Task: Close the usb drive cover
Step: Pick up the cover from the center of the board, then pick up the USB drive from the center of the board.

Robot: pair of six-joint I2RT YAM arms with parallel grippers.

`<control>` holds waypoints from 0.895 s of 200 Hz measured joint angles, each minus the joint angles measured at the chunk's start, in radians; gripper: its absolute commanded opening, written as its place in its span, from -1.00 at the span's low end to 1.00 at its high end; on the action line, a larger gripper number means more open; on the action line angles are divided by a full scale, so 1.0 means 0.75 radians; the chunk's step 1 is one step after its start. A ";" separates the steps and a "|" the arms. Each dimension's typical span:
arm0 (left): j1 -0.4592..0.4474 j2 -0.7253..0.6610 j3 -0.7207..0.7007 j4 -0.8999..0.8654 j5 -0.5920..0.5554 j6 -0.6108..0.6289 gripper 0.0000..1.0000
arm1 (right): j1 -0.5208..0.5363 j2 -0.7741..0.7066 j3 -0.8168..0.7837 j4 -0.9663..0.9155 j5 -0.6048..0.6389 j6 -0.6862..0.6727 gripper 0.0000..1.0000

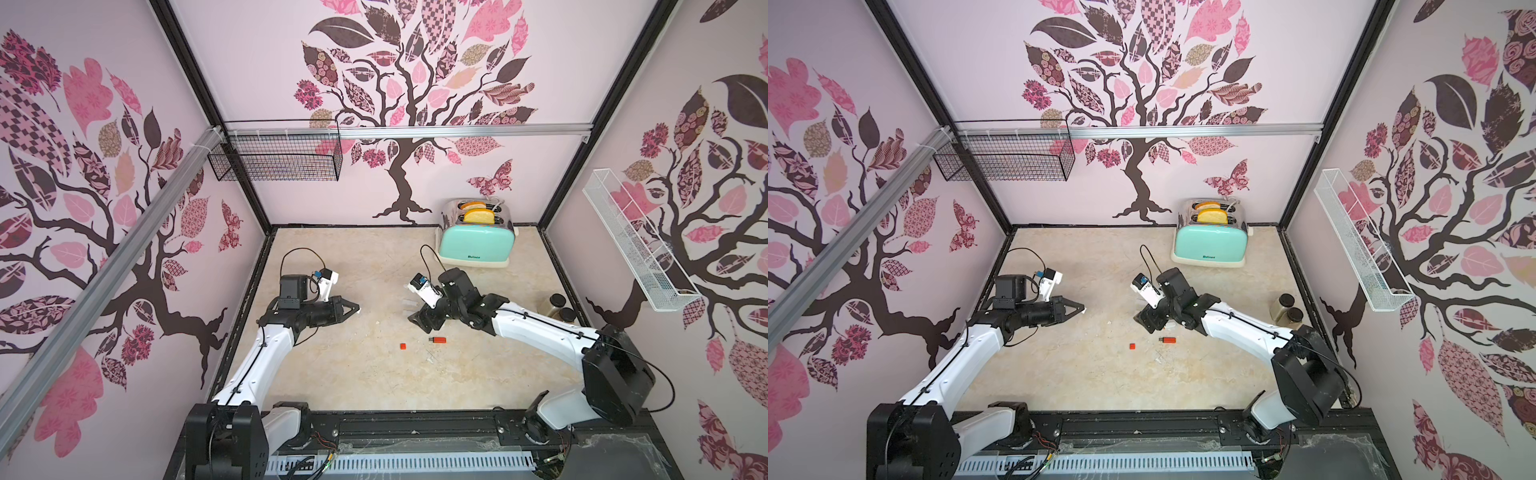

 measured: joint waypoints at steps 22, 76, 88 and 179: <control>0.030 -0.001 0.001 0.001 -0.009 0.008 -1.00 | -0.031 0.058 0.039 -0.085 0.040 0.001 0.65; 0.050 -0.014 0.002 -0.012 -0.019 0.026 -1.00 | -0.073 0.262 0.217 -0.363 0.152 -0.025 0.50; 0.052 -0.015 0.003 -0.020 -0.027 0.035 -1.00 | -0.076 0.313 0.261 -0.413 0.172 -0.027 0.49; 0.065 -0.024 0.003 -0.038 -0.039 0.062 -1.00 | -0.076 0.423 0.288 -0.529 0.281 -0.122 0.38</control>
